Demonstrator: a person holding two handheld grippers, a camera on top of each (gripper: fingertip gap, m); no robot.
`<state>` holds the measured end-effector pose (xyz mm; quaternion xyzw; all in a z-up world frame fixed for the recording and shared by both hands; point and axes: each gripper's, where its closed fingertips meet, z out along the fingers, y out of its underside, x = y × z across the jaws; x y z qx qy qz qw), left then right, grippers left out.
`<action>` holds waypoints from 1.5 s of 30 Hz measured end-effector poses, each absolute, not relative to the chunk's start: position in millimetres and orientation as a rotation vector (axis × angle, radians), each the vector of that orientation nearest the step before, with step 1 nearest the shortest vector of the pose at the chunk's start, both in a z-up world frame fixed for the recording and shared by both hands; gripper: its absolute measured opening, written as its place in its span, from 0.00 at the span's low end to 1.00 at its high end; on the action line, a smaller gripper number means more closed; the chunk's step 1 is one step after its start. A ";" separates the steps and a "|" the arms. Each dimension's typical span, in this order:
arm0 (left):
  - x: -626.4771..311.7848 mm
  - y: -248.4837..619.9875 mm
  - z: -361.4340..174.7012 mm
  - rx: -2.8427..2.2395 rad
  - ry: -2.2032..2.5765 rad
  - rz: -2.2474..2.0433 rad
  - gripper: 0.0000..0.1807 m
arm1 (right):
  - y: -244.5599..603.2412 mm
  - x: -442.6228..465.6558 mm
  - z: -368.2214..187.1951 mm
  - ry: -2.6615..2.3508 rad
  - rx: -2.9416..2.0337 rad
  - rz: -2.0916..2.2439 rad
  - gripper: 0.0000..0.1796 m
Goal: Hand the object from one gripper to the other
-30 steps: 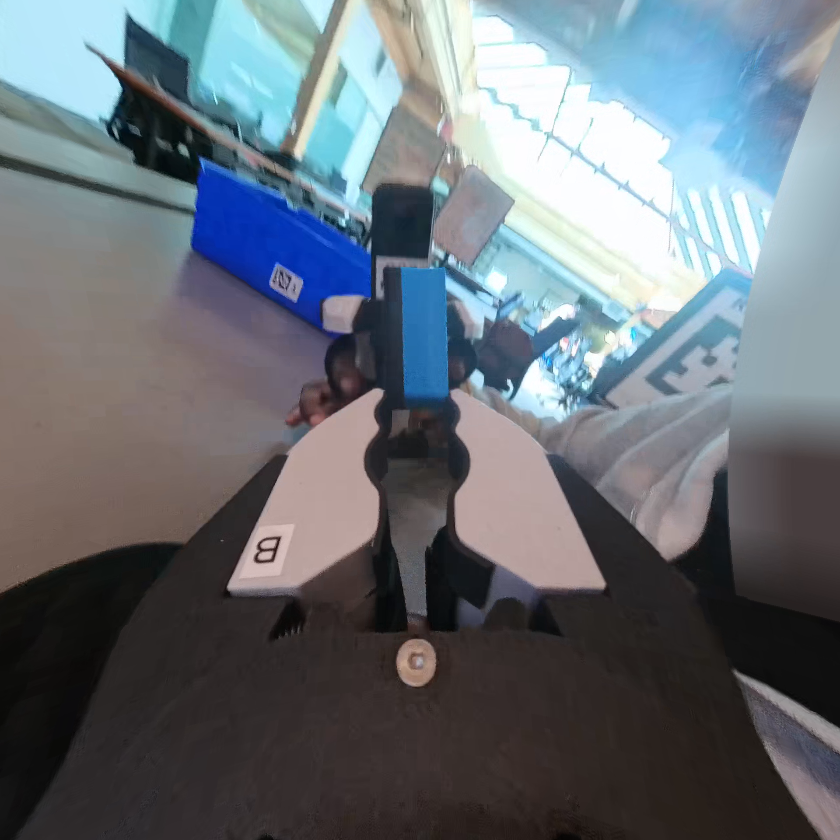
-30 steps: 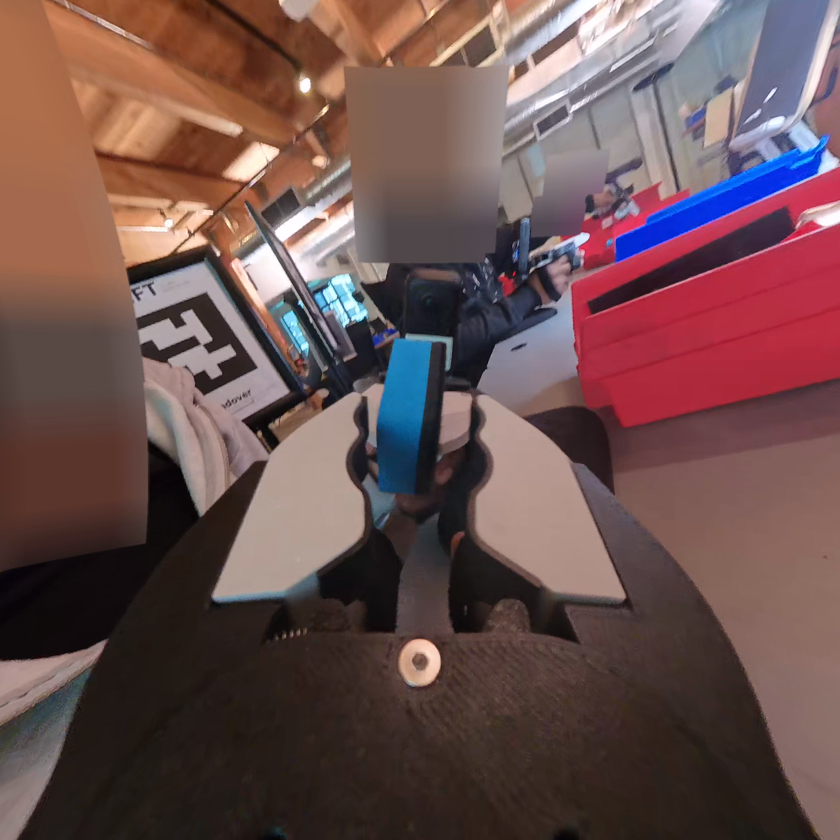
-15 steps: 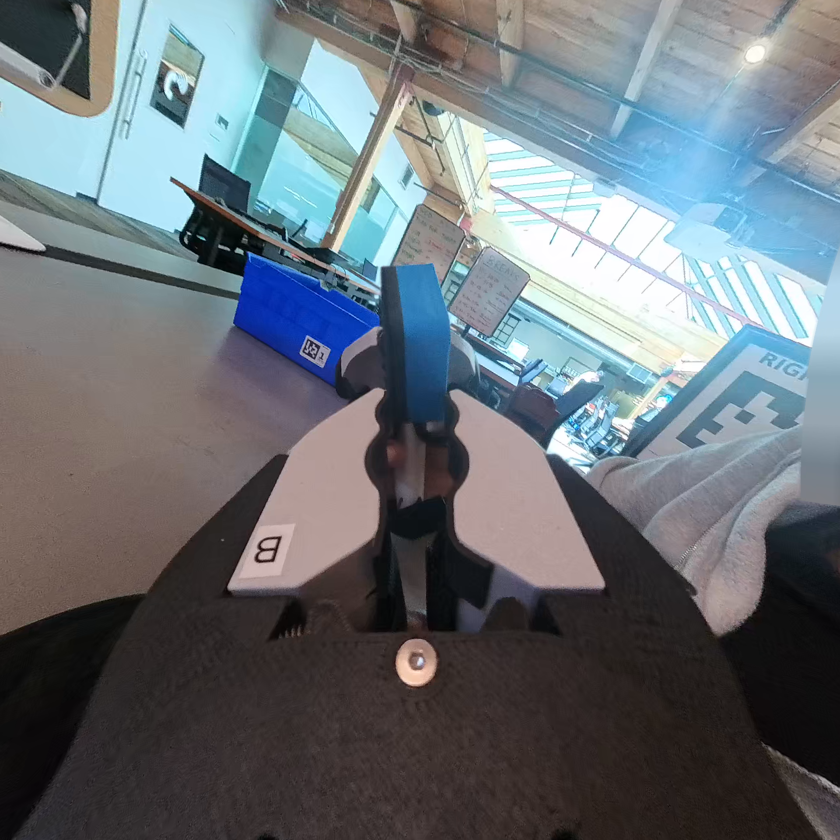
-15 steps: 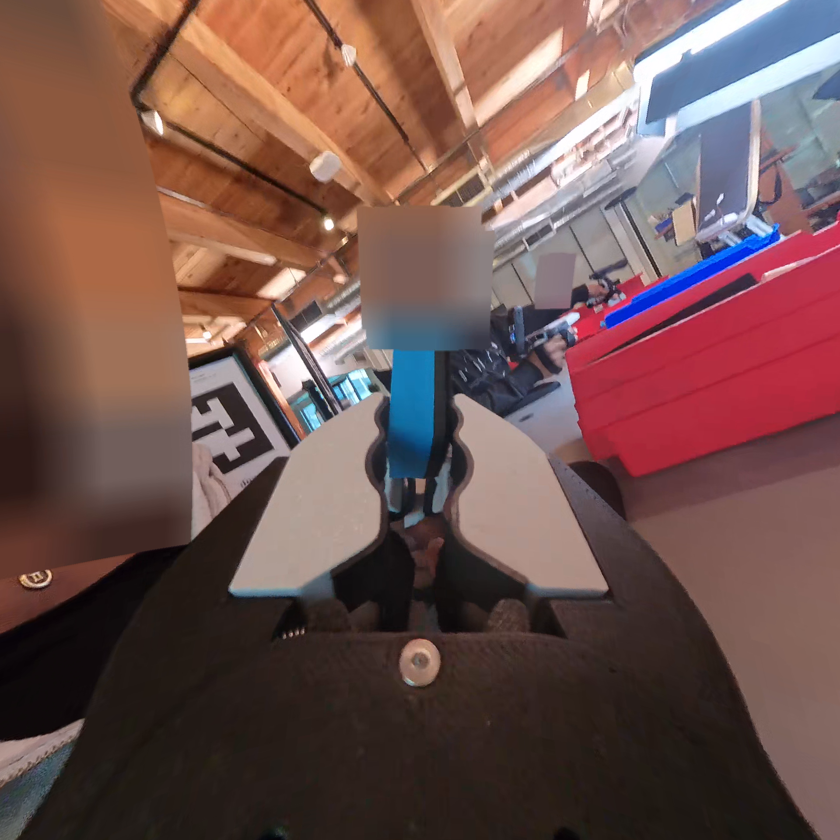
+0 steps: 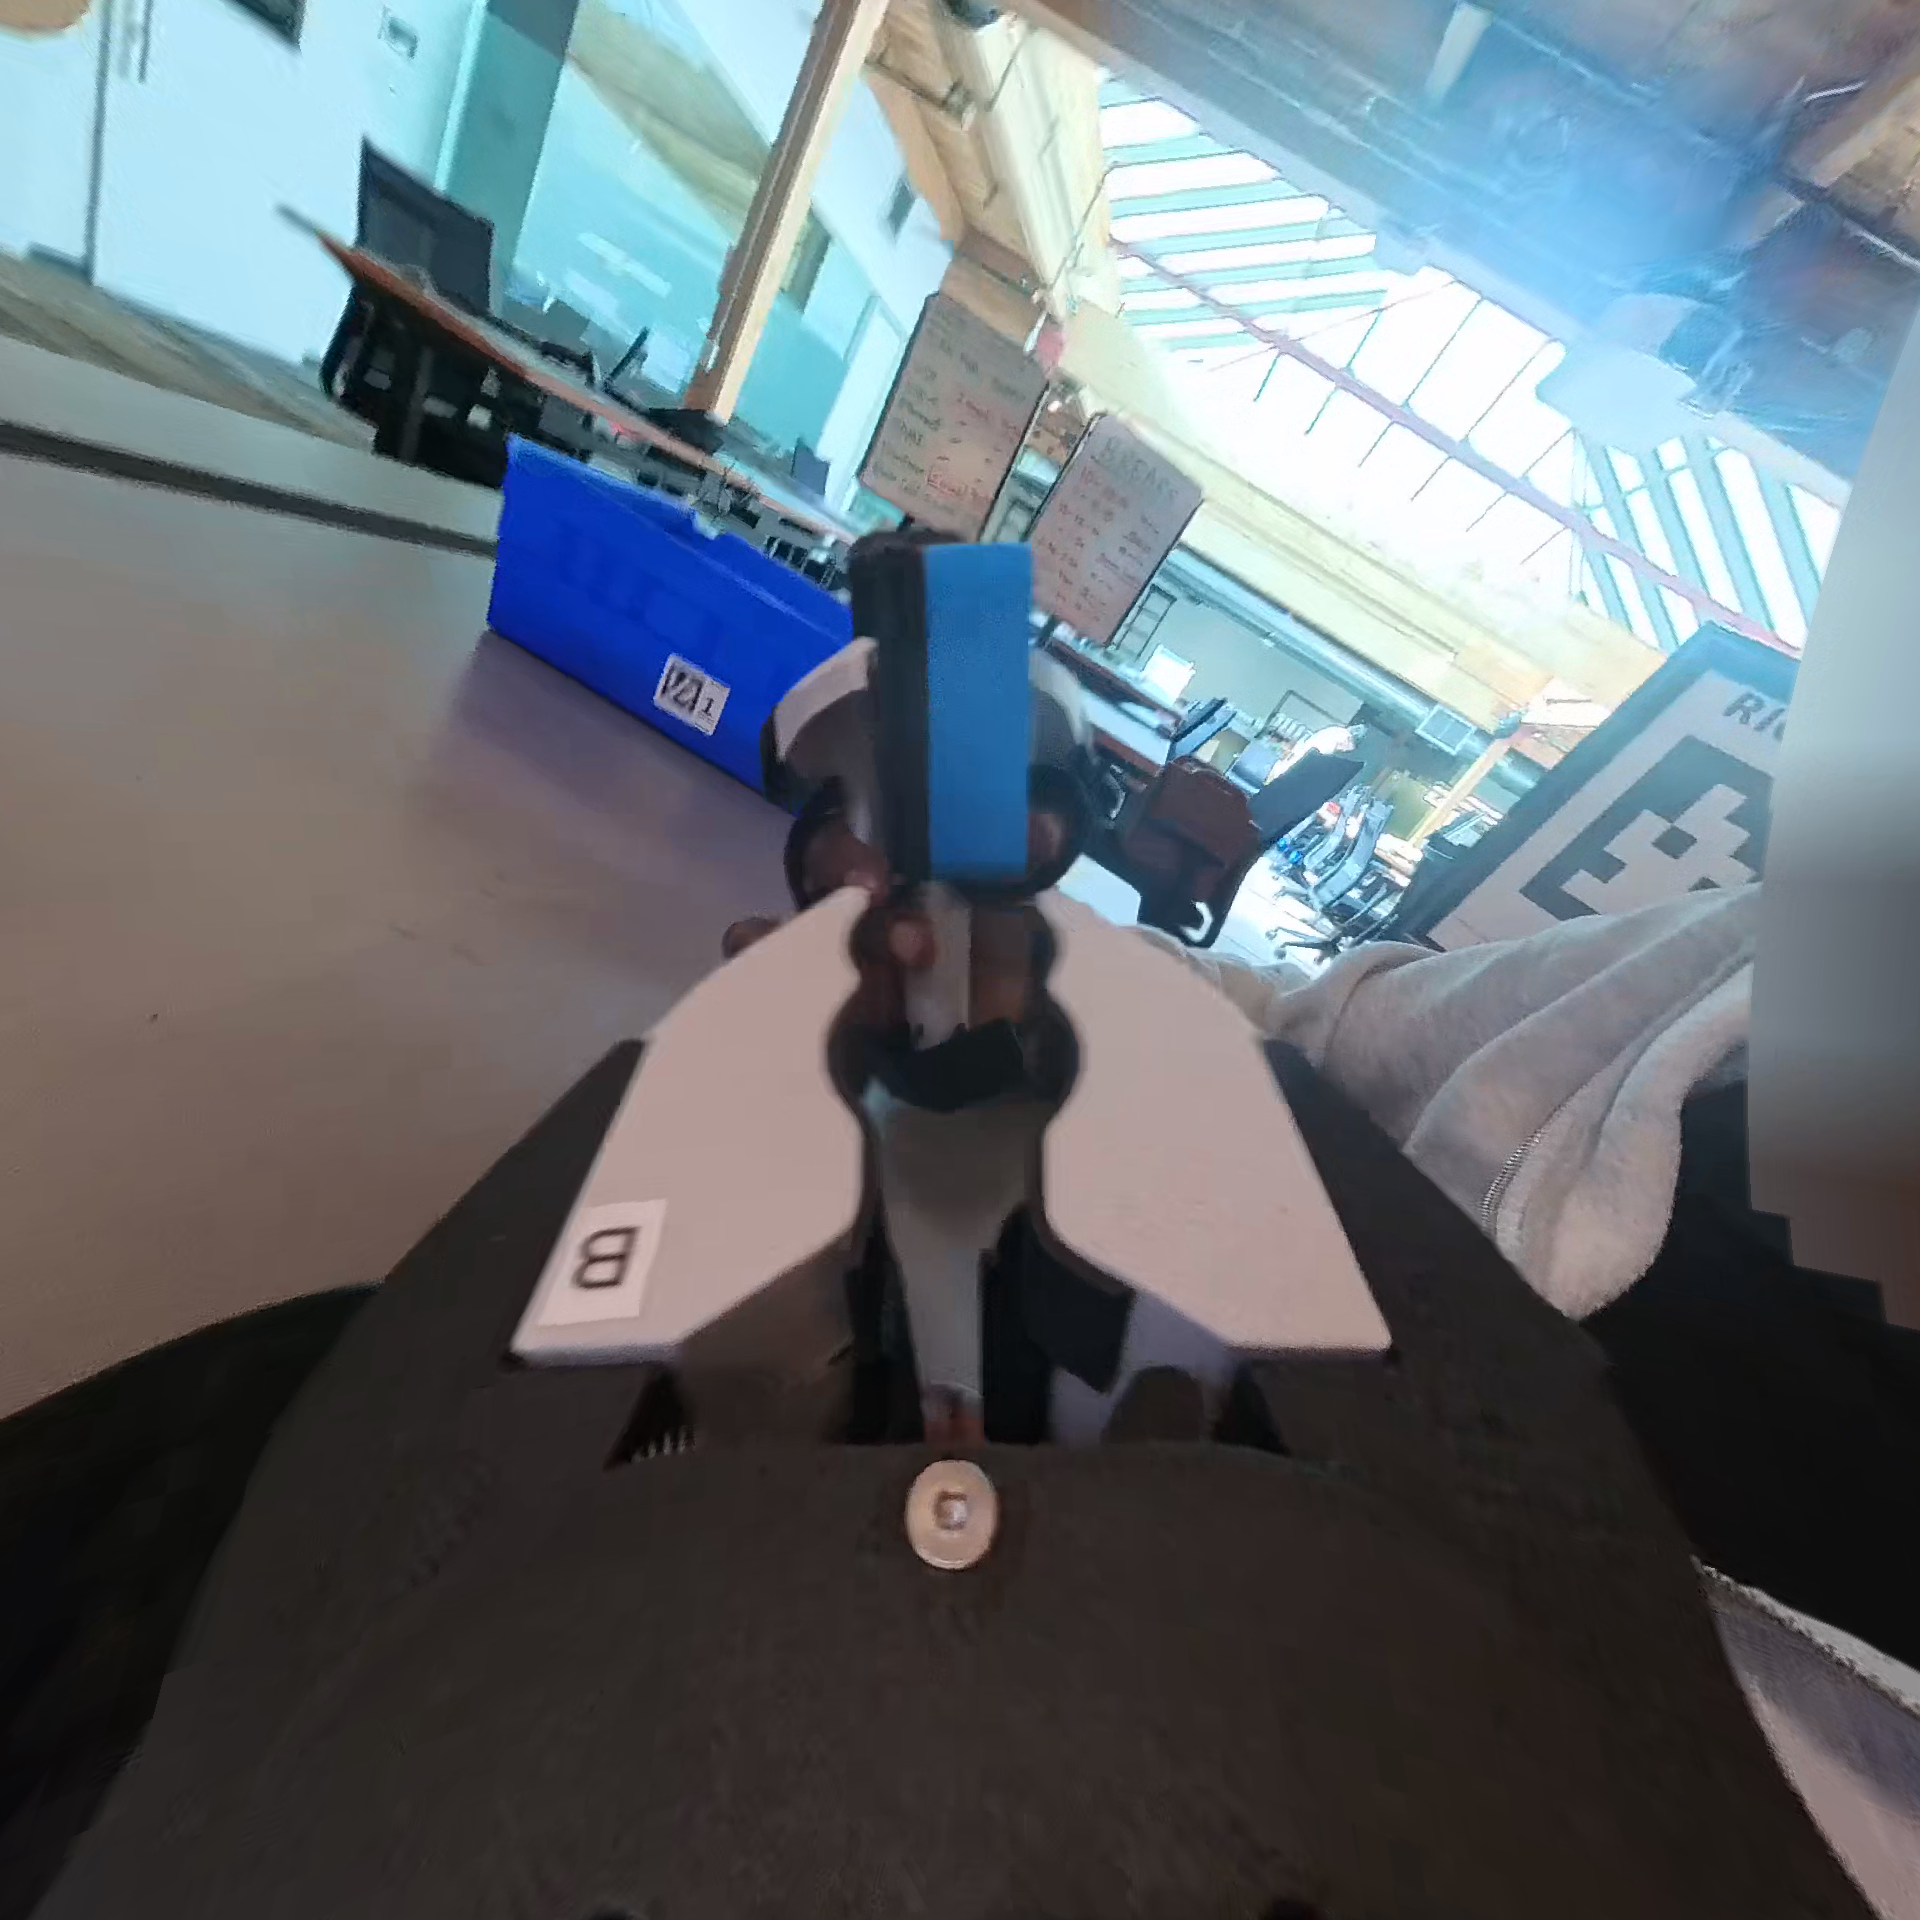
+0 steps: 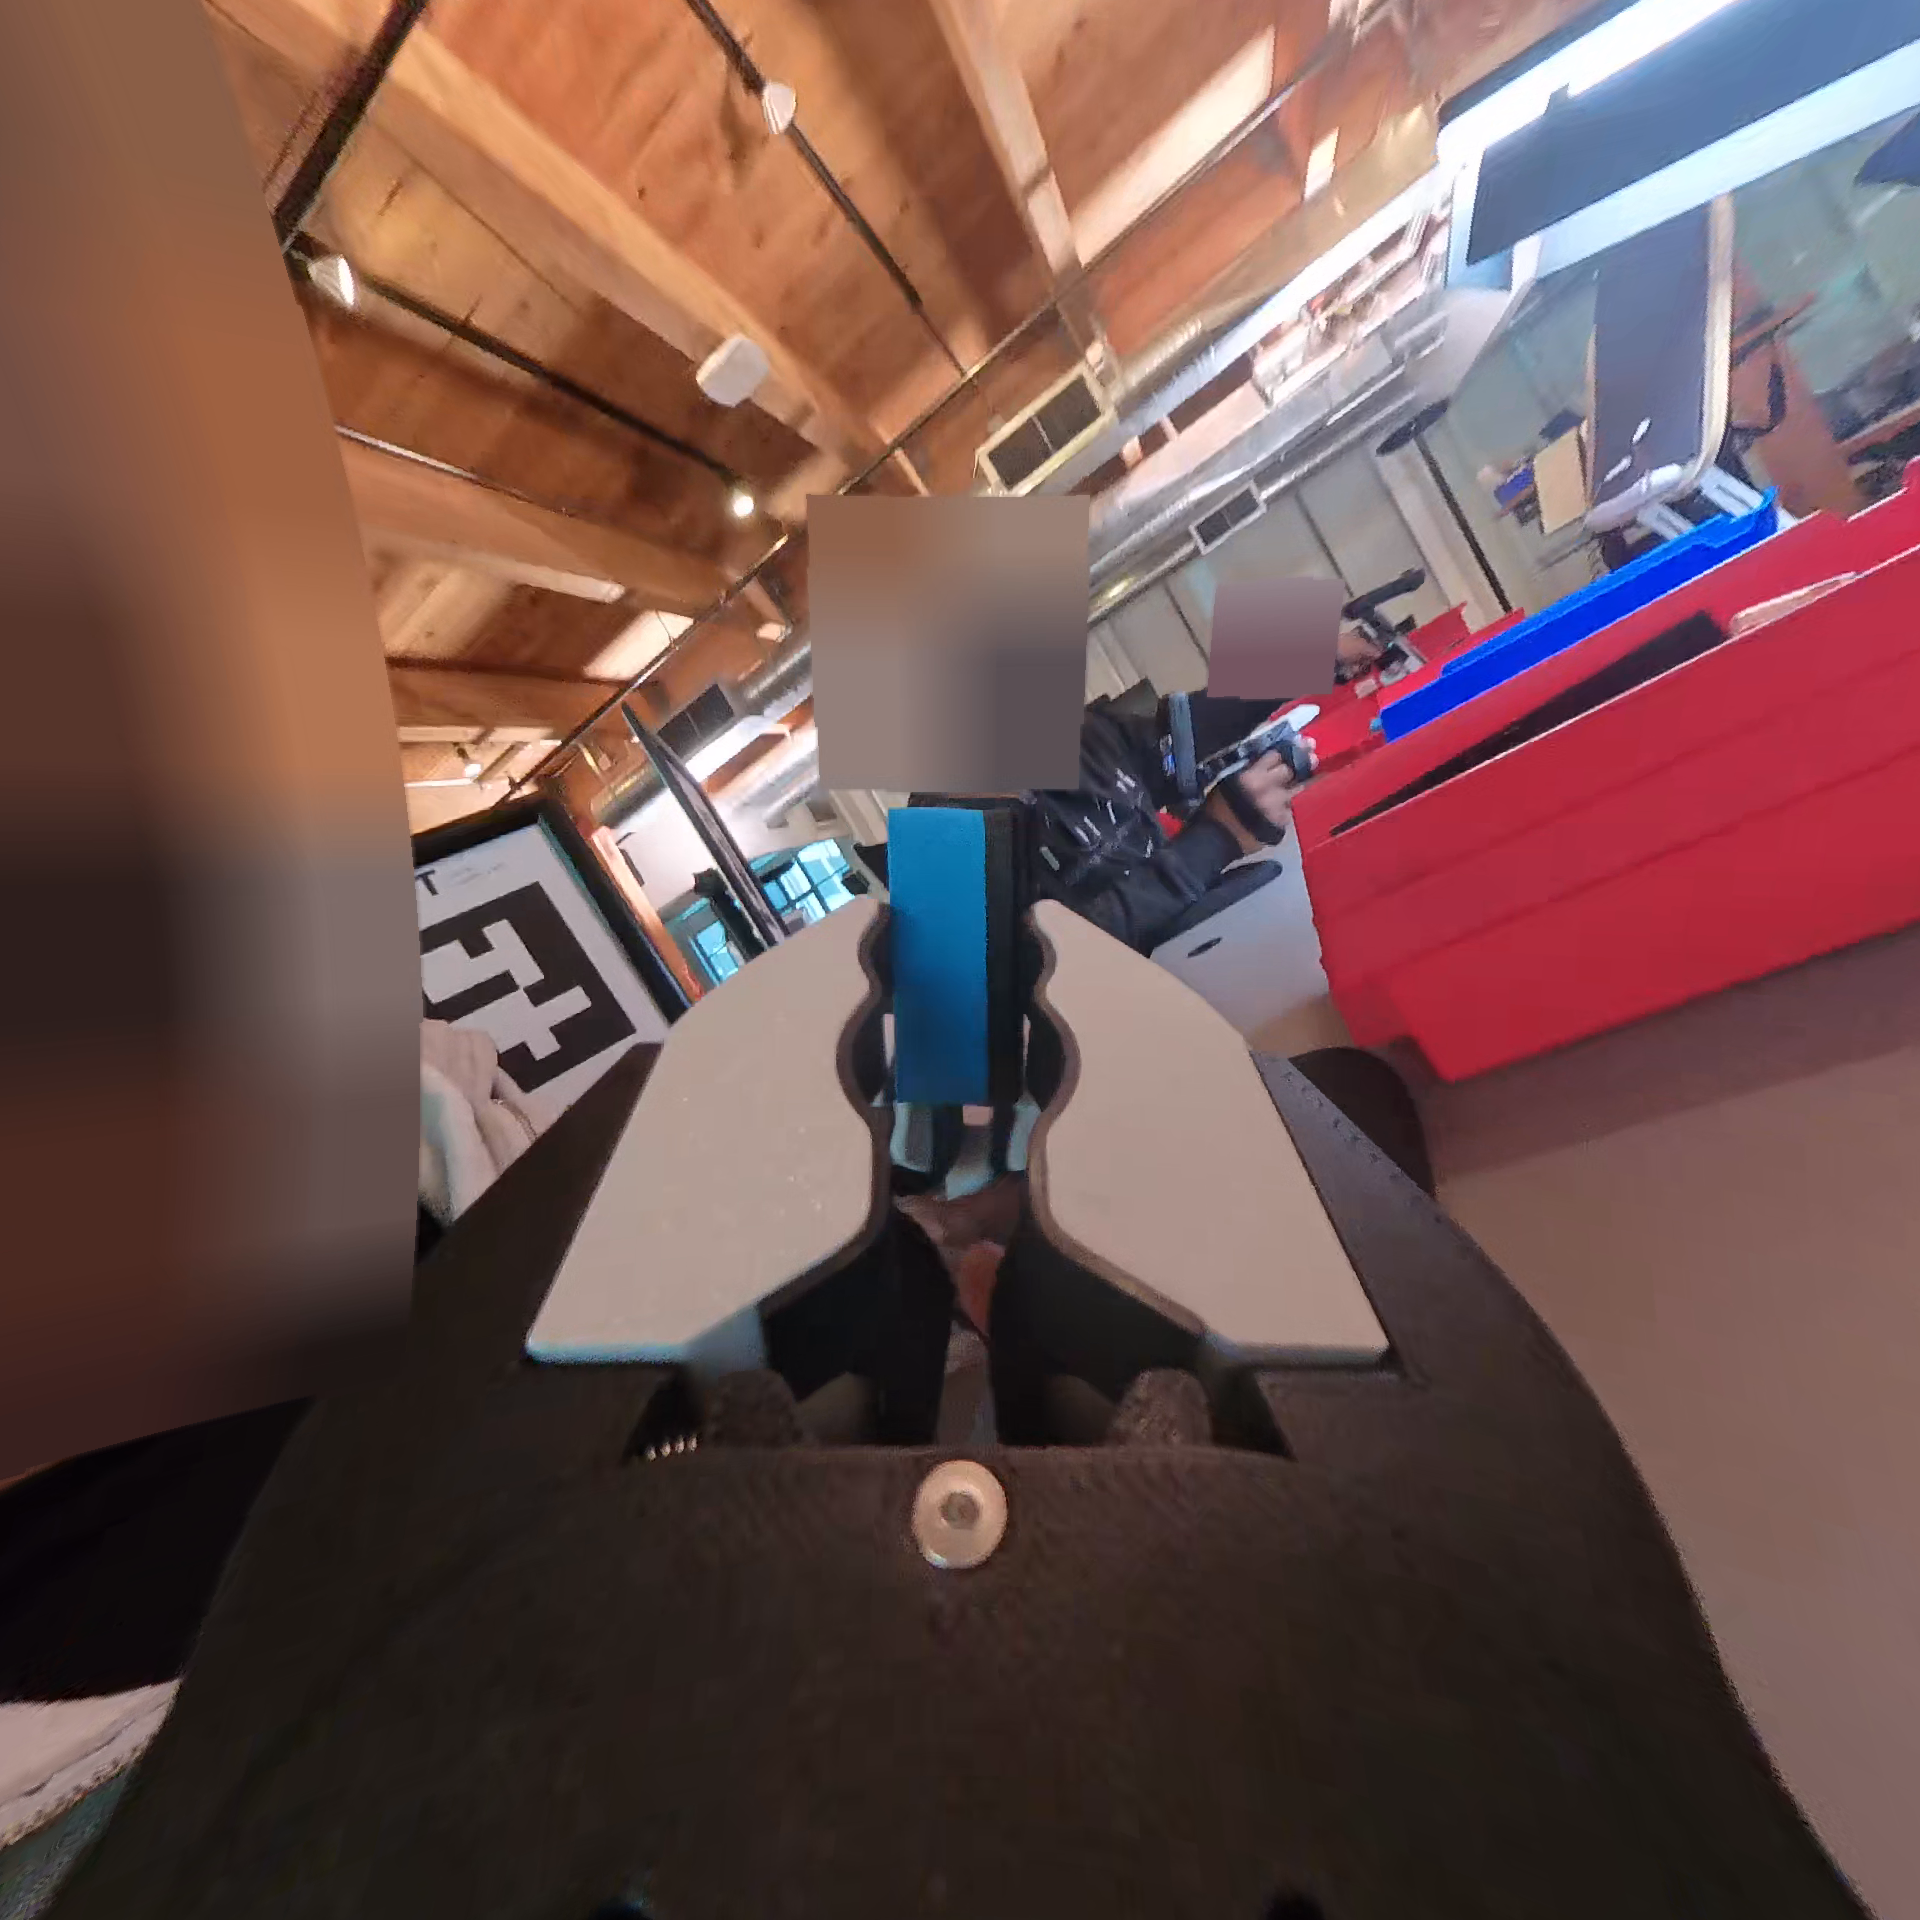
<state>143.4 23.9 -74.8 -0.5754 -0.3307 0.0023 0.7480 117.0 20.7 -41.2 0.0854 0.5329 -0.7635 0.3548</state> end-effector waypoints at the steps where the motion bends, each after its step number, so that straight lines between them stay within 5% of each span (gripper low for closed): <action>1: 143.0 23.2 -70.9 -1.231 -0.709 0.031 0.08 | 20.7 116.5 -40.9 1.364 0.225 -1.988 0.12; 7: 143.4 14.0 -66.2 -1.189 -0.696 0.048 0.01 | 20.3 118.4 -41.5 1.408 0.205 -1.953 0.12; 10: 142.6 15.2 -67.9 -1.210 -0.703 0.059 0.20 | 21.3 115.3 -40.8 1.393 0.212 -2.009 0.12; 13: 141.6 17.1 -67.8 -1.203 -0.706 0.050 0.27 | 19.8 116.1 -42.7 1.408 0.212 -2.007 0.12; 16: 140.3 15.3 -64.9 -1.164 -0.702 0.071 0.12 | 18.6 120.1 -43.9 1.433 0.186 -2.013 0.12; 22: 141.6 12.2 -71.0 -1.218 -0.733 0.045 0.11 | 15.4 119.7 -49.1 1.502 0.193 -1.973 0.14; 25: 151.9 18.1 -86.4 -1.368 -0.731 -0.038 0.11 | 12.5 123.4 -58.0 1.639 0.154 -1.892 0.27; 28: 151.2 16.6 -88.8 -1.392 -0.741 -0.014 0.11 | 12.0 137.4 -69.6 1.758 0.067 -1.769 0.13; 36: 138.2 17.0 -71.4 -1.184 -0.762 0.013 0.22 | 14.2 123.4 -54.8 1.513 0.191 -1.898 0.13; 43: 137.7 21.9 -67.2 -1.163 -0.733 0.063 0.12 | 12.6 126.8 -51.2 1.468 0.177 -1.954 0.13; 45: 142.1 21.1 -71.3 -1.223 -0.728 0.039 0.11 | 12.5 128.9 -55.4 1.566 0.135 -1.909 0.21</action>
